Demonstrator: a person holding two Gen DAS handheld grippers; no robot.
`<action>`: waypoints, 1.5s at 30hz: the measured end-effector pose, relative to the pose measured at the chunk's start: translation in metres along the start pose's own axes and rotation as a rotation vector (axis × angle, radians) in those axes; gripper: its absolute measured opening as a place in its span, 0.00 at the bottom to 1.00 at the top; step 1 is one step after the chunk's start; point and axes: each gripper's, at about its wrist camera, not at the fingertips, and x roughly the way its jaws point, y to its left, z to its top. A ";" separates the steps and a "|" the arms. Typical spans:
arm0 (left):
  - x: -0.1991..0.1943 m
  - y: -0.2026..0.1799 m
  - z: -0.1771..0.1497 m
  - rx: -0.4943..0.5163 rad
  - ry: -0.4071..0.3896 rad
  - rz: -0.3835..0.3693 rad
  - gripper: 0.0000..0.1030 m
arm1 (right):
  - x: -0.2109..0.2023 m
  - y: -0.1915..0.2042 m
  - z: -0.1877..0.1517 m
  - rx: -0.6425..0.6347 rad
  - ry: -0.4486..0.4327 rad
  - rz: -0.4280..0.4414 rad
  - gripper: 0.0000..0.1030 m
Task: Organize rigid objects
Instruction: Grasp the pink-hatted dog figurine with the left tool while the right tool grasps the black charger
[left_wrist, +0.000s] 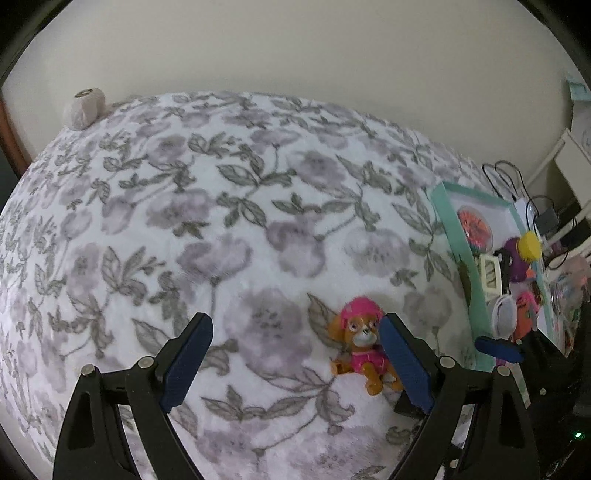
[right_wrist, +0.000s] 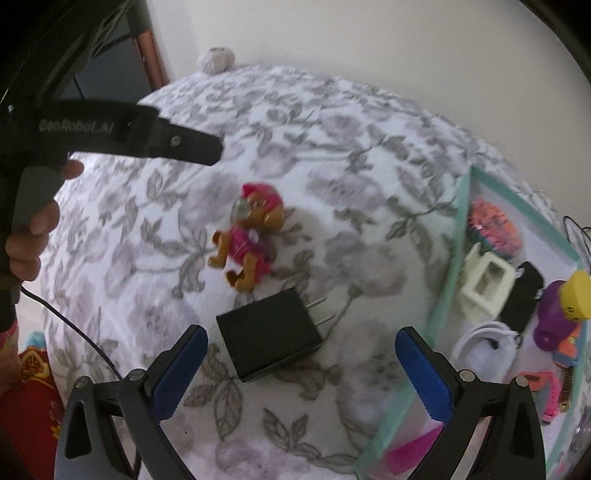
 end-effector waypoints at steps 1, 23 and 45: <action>0.003 -0.002 -0.001 0.006 0.007 0.001 0.89 | 0.003 0.000 -0.002 -0.002 0.007 -0.002 1.00; 0.041 -0.033 -0.010 0.055 0.089 -0.002 0.89 | 0.014 -0.015 0.003 0.037 -0.039 -0.080 0.72; 0.052 -0.069 -0.021 0.164 0.059 -0.003 0.58 | 0.012 -0.016 0.002 0.040 -0.049 -0.087 0.68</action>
